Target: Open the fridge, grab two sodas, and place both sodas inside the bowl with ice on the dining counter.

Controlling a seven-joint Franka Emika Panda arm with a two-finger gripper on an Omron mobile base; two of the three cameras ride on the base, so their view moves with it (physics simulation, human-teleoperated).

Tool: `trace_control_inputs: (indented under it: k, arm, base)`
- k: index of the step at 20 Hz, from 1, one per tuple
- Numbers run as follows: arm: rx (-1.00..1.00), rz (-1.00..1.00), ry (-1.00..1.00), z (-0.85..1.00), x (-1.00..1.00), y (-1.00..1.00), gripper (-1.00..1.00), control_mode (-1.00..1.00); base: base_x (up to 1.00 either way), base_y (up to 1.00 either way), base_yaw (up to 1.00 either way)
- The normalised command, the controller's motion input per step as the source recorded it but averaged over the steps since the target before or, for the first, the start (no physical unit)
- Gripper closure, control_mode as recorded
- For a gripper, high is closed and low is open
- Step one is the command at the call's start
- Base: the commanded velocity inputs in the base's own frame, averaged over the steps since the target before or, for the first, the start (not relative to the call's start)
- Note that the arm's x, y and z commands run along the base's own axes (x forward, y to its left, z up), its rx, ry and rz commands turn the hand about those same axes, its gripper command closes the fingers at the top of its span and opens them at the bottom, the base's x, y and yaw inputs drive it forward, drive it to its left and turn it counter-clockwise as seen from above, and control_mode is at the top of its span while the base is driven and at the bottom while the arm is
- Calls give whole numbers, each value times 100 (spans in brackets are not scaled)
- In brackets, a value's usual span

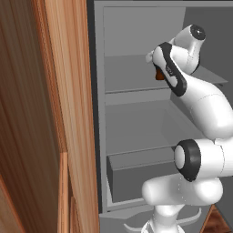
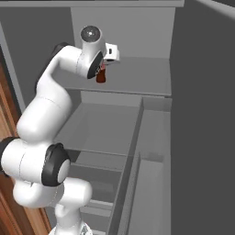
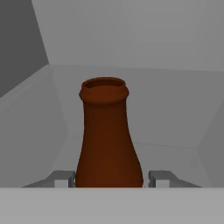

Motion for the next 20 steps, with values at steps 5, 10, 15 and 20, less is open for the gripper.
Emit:
trace_control_inputs:
  k: [5,10,15,20]
  arm:
    - [0,0,0,-9,16,0,100,-100]
    - [0,0,1,-3,0,0,100,-100]
    - [0,0,-7,0,-9,-6,100,-100]
    - [1,0,-7,0,-48,-12,100,-100]
  base:
    - [0,0,0]
    - [0,0,0]
    - [0,0,0]
    - [0,0,0]
